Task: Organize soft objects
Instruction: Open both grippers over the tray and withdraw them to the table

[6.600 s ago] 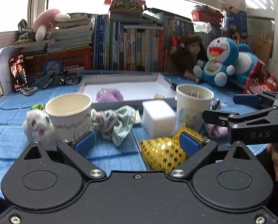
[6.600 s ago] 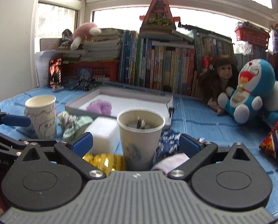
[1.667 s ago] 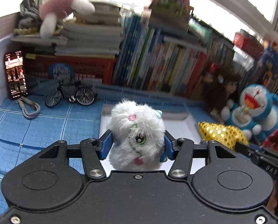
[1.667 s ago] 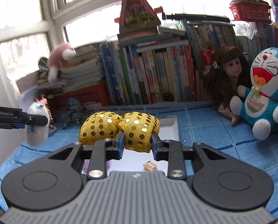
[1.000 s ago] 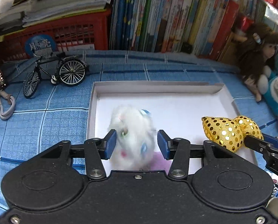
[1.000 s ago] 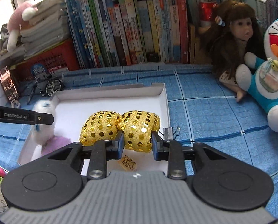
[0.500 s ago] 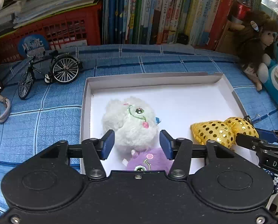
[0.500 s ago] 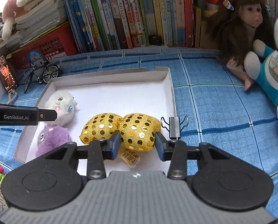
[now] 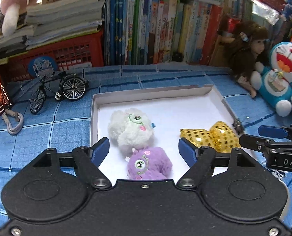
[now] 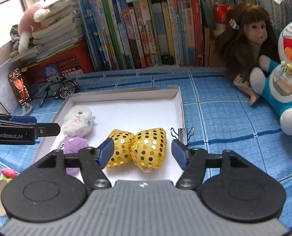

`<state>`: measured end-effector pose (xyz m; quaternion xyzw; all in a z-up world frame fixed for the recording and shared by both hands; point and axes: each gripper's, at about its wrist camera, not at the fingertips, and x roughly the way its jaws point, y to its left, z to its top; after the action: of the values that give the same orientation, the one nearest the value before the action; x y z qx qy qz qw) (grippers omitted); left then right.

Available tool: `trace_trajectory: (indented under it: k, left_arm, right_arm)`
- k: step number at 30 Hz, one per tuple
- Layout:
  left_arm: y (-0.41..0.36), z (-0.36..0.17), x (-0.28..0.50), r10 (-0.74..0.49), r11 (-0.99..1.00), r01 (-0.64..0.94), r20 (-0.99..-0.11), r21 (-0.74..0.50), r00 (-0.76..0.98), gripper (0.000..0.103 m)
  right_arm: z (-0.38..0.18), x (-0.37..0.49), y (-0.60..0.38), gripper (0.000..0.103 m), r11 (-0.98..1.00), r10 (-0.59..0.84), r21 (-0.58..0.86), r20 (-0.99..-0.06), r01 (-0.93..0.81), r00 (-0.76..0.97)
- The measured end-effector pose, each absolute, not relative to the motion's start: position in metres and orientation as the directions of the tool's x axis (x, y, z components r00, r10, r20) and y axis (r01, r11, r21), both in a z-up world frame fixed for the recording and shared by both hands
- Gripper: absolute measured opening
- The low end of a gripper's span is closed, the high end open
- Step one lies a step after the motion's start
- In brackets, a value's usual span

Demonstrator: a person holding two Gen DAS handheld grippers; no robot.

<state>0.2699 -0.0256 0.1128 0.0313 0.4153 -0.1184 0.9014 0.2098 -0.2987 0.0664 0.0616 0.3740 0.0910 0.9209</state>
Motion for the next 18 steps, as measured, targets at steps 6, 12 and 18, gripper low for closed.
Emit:
trace_trajectory:
  k: [6,12,18]
  left_arm:
    - [-0.022,0.128,0.225,-0.244,0.954,0.294,-0.703,-0.052,0.668,0.082]
    - [-0.014,0.134,0.18,-0.29,0.944,0.32,-0.653,-0.077,0.7,0.084]
    - [-0.002,0.136,0.142,-0.328,0.936,0.335,-0.61,-0.107,0.721,0.085]
  right_arm:
    - [0.081,0.174,-0.303,0.084,0.969,0.242,0.195,-0.601,-0.154,0.762]
    - [0.089,0.132,-0.305,0.088,0.962,0.266,0.195,-0.509,-0.191,0.819]
    - [0.096,0.09,-0.304,0.093,0.965,0.26,0.143,-0.425,-0.219,0.867]
